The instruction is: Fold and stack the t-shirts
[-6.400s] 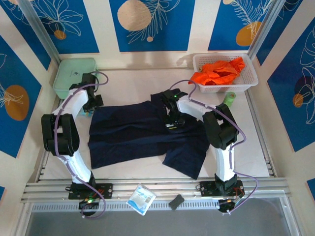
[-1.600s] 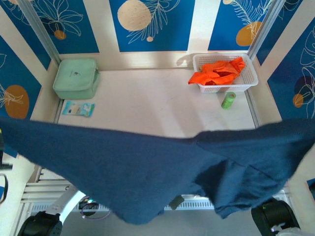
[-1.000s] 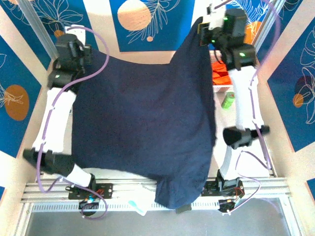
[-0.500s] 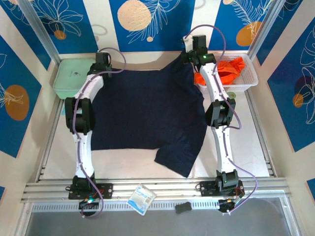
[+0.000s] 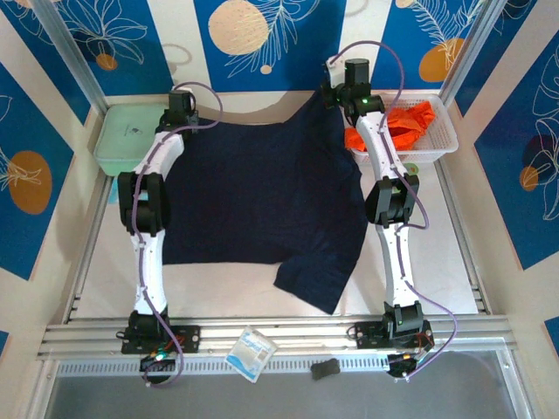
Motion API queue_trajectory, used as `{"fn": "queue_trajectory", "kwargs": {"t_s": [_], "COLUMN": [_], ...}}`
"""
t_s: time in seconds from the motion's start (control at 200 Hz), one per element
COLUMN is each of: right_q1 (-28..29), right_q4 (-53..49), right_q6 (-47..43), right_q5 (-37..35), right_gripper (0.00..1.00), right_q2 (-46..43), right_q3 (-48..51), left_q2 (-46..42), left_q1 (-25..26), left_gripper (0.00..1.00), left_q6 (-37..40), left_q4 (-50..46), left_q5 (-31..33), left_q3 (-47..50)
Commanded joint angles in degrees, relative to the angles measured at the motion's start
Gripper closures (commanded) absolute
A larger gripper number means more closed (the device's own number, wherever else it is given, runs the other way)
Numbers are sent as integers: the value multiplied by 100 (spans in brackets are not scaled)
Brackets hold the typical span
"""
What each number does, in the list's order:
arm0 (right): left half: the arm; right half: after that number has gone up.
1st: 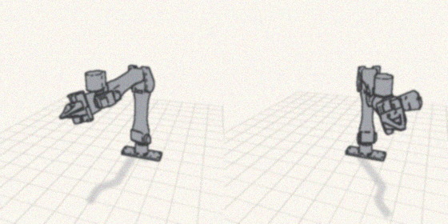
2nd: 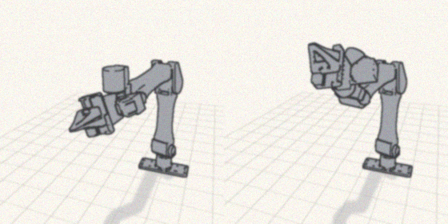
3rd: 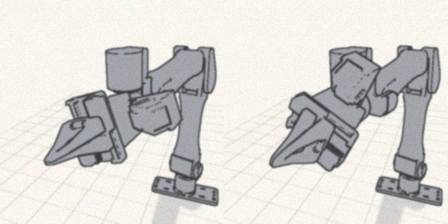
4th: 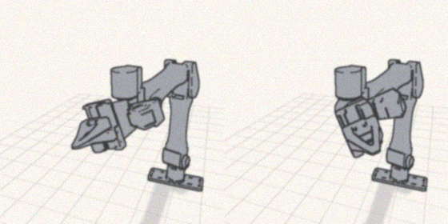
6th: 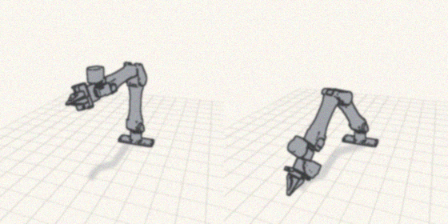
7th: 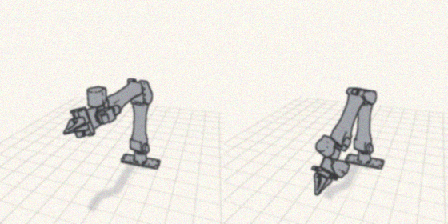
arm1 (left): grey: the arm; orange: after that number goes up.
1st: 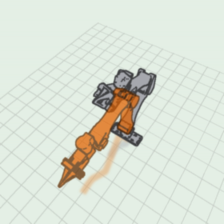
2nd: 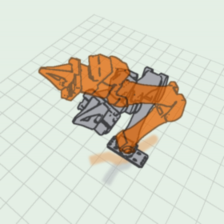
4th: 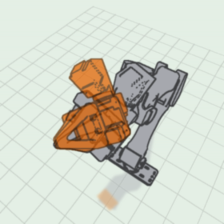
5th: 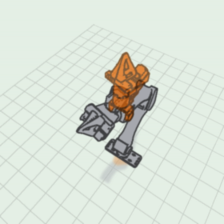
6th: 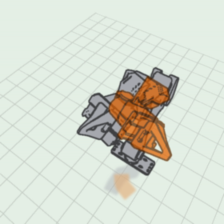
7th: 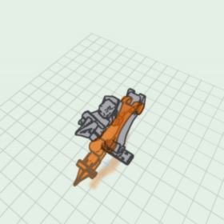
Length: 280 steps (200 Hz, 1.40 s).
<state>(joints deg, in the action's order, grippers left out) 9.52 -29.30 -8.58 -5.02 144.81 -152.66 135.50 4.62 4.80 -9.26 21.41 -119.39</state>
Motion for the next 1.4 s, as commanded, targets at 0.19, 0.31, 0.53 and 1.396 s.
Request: {"fn": "queue_trajectory", "kwargs": {"t_s": [0.19,0.31,0.53,1.396], "right_q1": [14,-1,-58,188], "right_q4": [391,873,1321,1488], "right_q6": [222,316,538,1677], "right_q5": [681,771,920,766], "right_gripper": [100,100,100,100], "right_q2": [-1818,-2521,-3470,-5164], "right_q3": [2458,3605,5030,8439], "left_q2": [-749,-965,-1282,-2203], "left_q1": [-194,-289,-418,-384], "left_gripper": [100,100,100,100], "left_q6": [190,197,160,-106], "left_q4": [561,742,954,28], "left_q5": [-199,-207,-302,-701], "left_q3": [858,1213,1777,3475]}}
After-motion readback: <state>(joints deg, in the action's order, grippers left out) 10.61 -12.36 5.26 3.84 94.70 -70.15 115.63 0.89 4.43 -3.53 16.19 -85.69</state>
